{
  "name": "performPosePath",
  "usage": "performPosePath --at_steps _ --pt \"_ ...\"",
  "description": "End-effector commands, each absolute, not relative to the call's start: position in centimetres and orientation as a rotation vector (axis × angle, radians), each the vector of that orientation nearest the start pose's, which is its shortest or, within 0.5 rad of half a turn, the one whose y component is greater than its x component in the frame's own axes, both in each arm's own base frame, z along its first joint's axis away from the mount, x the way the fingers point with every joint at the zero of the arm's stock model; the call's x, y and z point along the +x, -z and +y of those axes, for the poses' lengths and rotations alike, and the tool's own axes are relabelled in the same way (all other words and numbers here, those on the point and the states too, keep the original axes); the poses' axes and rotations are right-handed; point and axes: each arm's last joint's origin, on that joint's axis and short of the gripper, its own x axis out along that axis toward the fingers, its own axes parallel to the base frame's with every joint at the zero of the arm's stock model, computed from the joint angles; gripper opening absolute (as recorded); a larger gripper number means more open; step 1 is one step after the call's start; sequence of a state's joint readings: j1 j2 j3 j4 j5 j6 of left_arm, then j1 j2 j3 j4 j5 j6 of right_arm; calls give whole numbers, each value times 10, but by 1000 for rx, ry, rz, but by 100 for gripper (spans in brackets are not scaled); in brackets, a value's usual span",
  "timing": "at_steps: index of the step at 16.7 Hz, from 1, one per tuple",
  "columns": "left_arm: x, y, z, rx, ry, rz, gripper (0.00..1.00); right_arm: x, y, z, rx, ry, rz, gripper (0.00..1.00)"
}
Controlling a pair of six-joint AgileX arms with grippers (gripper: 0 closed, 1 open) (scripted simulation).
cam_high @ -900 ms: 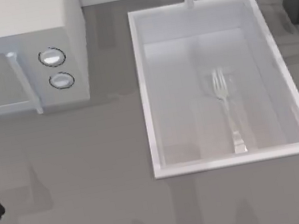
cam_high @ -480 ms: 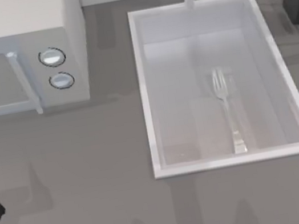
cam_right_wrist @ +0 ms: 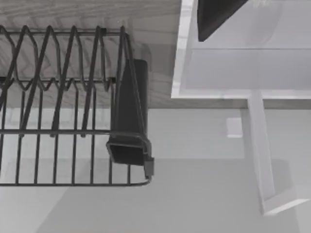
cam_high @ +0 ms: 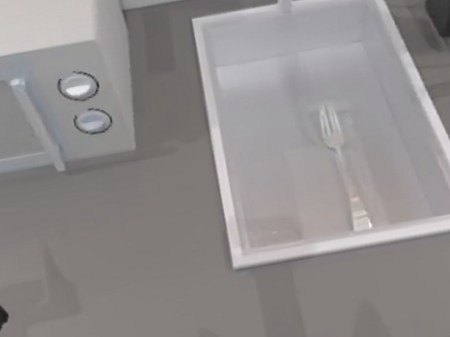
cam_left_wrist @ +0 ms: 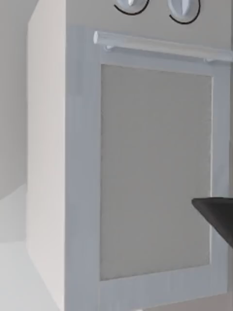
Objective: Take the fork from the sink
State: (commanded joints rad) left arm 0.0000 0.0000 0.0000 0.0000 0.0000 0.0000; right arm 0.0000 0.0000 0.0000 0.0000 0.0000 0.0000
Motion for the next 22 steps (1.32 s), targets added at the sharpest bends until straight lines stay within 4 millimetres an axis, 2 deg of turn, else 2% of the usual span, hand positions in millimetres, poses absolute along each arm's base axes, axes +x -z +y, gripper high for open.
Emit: performPosePath --at_steps 9,12,15,18,20,22 --pt "106 -160 -1 0 0 0 100 106 -160 -1 0 0 0 100" --pt "106 -160 -1 0 0 0 100 106 -170 0 9 -8 35 100" --pt "106 -160 -1 0 0 0 100 111 -193 2 30 -26 124 100" --pt "106 -160 -1 0 0 0 100 126 -227 7 56 -49 262 100" --pt "106 -160 -1 0 0 0 100 145 -252 12 73 -65 373 100" --pt "106 -160 -1 0 0 0 100 171 -275 19 88 -78 498 100"
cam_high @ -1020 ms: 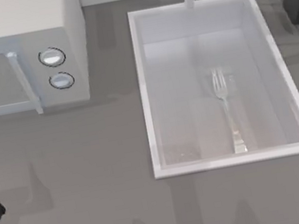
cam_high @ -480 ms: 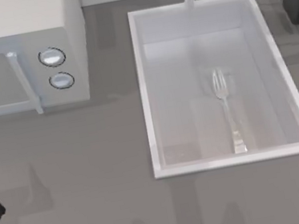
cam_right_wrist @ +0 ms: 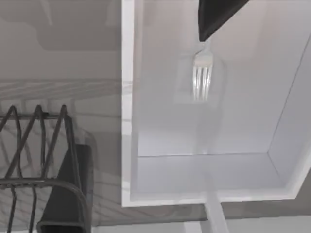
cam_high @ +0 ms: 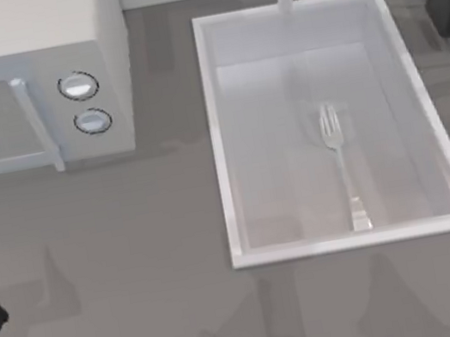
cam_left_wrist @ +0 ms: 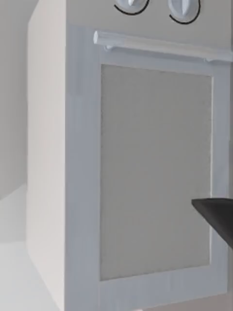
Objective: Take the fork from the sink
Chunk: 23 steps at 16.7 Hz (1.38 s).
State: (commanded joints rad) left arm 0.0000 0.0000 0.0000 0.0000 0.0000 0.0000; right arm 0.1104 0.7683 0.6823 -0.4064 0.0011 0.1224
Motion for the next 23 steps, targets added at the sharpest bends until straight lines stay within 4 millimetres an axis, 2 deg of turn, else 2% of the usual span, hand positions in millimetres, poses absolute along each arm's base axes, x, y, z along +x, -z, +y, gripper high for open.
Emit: performPosePath --at_steps 3,6,9,13,16,19,23 --pt "106 -160 -1 0 0 0 100 225 -300 36 103 -91 700 100" --pt "106 -160 -1 0 0 0 100 287 -304 61 107 -91 911 100" --pt "106 -160 -1 0 0 0 100 348 -286 91 96 -77 1114 100" --pt "106 -160 -1 0 0 0 100 409 -237 132 66 -43 1344 100" --pt "106 -160 -1 0 0 0 100 435 -198 155 38 -16 1471 100" --pt "106 -160 -1 0 0 0 100 448 -169 170 16 2 1548 100" --pt "106 -160 -1 0 0 0 100 452 -159 174 8 8 1571 100"
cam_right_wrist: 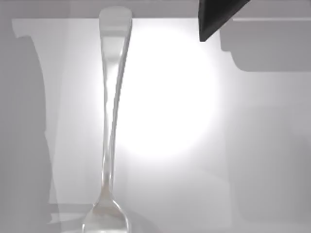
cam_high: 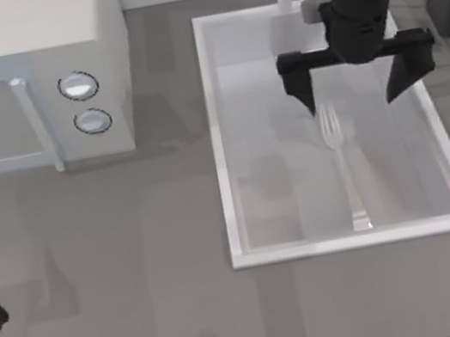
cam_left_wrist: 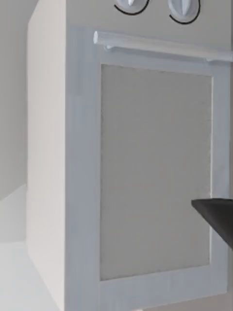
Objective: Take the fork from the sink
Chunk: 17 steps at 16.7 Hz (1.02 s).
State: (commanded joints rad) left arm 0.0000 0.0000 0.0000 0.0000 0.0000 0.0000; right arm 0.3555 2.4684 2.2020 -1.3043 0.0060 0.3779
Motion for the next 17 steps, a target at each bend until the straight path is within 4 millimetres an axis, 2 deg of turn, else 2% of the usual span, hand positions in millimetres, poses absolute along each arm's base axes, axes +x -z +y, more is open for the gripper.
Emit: performPosePath --at_steps 4,5,8,11,14,15,17 --pt "106 -160 -1 0 0 0 100 453 -157 172 11 12 1573 100" --pt "106 -160 -1 0 0 0 100 453 -151 172 10 13 1578 100" --pt "106 -160 -1 0 0 0 100 457 -115 174 7 14 1582 100" --pt "106 -160 -1 0 0 0 100 460 -68 176 15 4 1553 100" --pt "106 -160 -1 0 0 0 100 455 -24 175 11 5 1560 100" --pt "106 -160 -1 0 0 0 100 453 -16 175 9 7 1567 100" --pt "106 -160 -1 0 0 0 100 452 -11 174 8 8 1571 100"
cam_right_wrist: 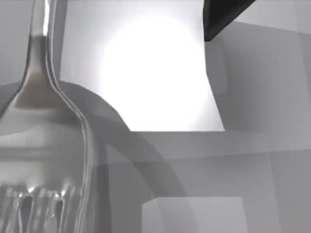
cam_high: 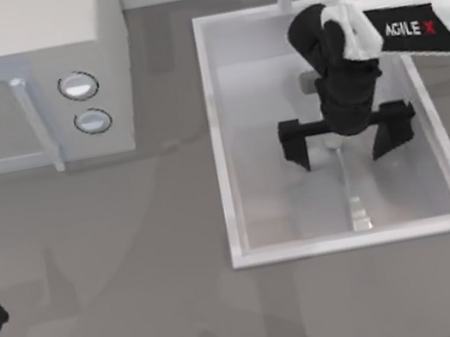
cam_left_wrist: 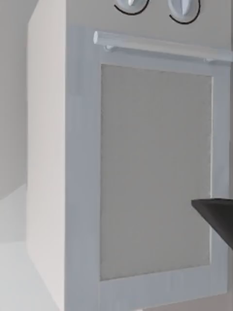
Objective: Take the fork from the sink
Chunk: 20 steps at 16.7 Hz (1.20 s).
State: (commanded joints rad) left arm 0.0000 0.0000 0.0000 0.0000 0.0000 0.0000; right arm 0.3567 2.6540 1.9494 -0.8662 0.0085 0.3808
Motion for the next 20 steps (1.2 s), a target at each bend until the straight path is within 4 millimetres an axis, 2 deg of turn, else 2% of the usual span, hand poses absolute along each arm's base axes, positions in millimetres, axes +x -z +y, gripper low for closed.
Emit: performPosePath --at_steps 2,15,20 --pt "106 -160 -1 0 0 0 100 452 -11 174 8 8 1571 100" --pt "106 -160 -1 0 0 0 100 452 -11 174 8 8 1571 2" --pt "106 -160 -1 0 0 0 100 452 -11 174 8 8 1571 0"
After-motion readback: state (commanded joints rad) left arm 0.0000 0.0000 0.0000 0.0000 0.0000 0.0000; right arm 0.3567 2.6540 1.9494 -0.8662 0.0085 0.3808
